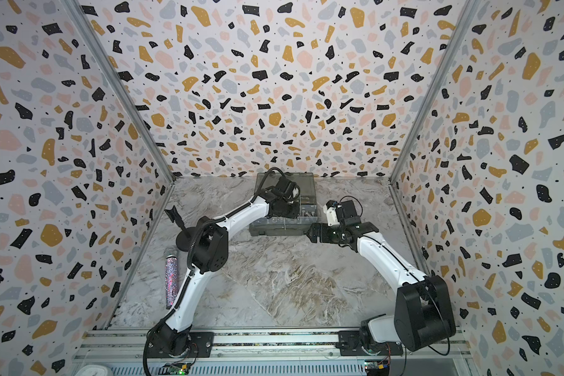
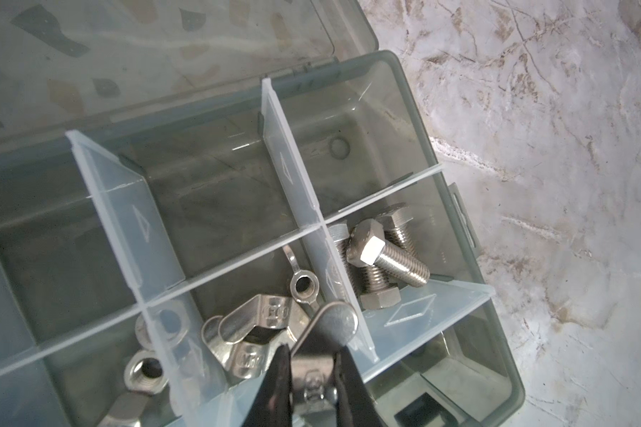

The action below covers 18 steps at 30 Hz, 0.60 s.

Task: Sort the screws and nuts into containers
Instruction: Place the nut into the container.

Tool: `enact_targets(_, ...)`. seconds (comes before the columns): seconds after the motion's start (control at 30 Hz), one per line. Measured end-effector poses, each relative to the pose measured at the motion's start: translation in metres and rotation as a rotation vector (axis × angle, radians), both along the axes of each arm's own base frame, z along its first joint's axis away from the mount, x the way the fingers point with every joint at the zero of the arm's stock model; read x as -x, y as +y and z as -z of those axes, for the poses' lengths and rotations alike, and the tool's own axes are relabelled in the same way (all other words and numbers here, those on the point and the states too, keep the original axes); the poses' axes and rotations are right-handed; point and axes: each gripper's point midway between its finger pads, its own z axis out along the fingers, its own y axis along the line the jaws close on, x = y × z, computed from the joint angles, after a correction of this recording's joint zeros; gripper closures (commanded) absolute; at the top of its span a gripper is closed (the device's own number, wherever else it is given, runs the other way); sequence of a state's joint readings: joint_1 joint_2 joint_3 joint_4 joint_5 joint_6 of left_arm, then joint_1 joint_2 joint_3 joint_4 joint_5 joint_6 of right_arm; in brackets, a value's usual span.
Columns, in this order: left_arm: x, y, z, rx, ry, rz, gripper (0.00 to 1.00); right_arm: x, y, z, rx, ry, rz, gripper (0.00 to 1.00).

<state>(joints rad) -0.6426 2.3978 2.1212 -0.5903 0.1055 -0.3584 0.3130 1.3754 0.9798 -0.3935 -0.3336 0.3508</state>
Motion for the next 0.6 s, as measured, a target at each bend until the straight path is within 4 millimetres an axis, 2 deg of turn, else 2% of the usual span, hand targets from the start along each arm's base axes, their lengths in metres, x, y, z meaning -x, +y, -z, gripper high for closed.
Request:
enact_targets(0.2,-0.004,0.005,0.0,0.007,0.004,-0.007,0.8,-0.01,-0.002,0.0,0.004,-0.003,0.013,0.01)
enact_targets(0.6,-0.014,0.008,0.002,0.023,0.011,-0.015,0.78,-0.013,-0.007,0.006,0.01,0.012,0.028,0.01)
